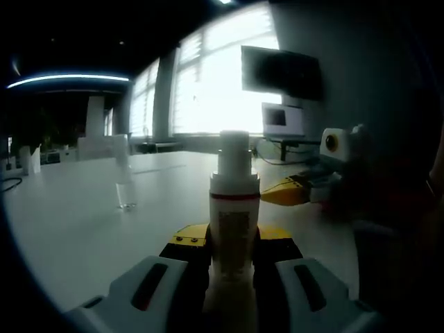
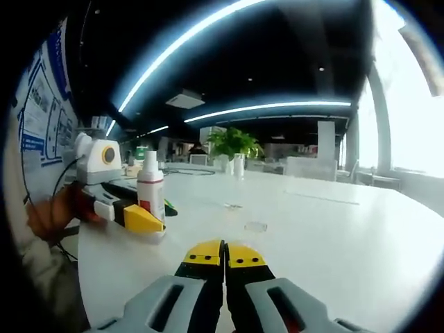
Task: Clamp pump bottle remove cover press pump head put on cover
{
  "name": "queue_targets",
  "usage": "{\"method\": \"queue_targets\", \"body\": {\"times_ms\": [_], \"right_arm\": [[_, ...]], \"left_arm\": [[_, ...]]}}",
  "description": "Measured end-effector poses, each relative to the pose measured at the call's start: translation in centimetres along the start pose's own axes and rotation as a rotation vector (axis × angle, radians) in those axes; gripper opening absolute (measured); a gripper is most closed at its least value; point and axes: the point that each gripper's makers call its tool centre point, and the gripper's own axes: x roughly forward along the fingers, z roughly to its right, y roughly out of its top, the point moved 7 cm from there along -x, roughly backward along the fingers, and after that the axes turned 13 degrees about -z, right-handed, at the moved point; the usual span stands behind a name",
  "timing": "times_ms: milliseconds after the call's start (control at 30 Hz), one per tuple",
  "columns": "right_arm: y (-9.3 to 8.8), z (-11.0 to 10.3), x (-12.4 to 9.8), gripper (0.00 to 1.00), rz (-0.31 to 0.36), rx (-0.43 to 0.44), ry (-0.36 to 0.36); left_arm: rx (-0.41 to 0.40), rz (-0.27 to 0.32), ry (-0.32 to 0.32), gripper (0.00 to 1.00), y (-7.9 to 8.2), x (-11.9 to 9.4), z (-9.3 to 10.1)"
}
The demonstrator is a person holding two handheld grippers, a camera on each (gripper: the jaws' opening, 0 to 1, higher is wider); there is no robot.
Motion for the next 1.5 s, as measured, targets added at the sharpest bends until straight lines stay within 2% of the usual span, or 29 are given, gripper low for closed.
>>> {"method": "queue_targets", "body": {"times_ms": [167,333,733,800,900,933,1000,1133,1267,1500], "right_arm": [[-0.1,0.4,0.0,0.0,-0.001,-0.007,-0.005],[-0.2,0.7,0.3,0.0,-0.032,-0.019,-0.052],[0.5,0.5,0.0,0.0,-0.022,-0.025,-0.058],[0.9,0.3,-0.1,0.0,-0.03,-0.049,-0.061],[1.2,0.2,-0.4,0.0,-0.117,-0.091,-0.078],[1.7,0.1,-0.6,0.0,-0.121,-0.134,-0.092],[2.1,0.1,-0.9,0.0,-0.147,-0.135,-0.082],[3.2,-0.2,-1.3,0.0,-0.162,-0.193,-0.07],[3.8,-0.2,-1.4,0.0,-0.211,-0.258,-0.086],[6.0,-0.9,-1.8,0.0,-0.225,-0.341,-0.09]], "left_arm": [[0.001,0.0,0.001,0.14,0.0,0.0,0.0],[0.005,0.0,0.004,0.14,0.0,0.0,0.0],[0.003,-0.001,0.003,0.14,0.0,0.0,0.1],[0.003,-0.002,0.003,0.14,0.0,0.0,0.0],[0.006,-0.002,0.004,0.14,0.0,0.0,0.1],[0.006,-0.002,0.004,0.14,0.0,0.0,0.1],[0.005,-0.002,0.004,0.14,0.0,0.0,0.0],[0.002,-0.003,0.007,0.14,0.0,0.0,0.1],[-0.008,-0.004,0.012,0.14,-0.1,0.0,-0.1],[-0.01,-0.004,0.009,0.14,0.0,0.0,-0.1]]}}
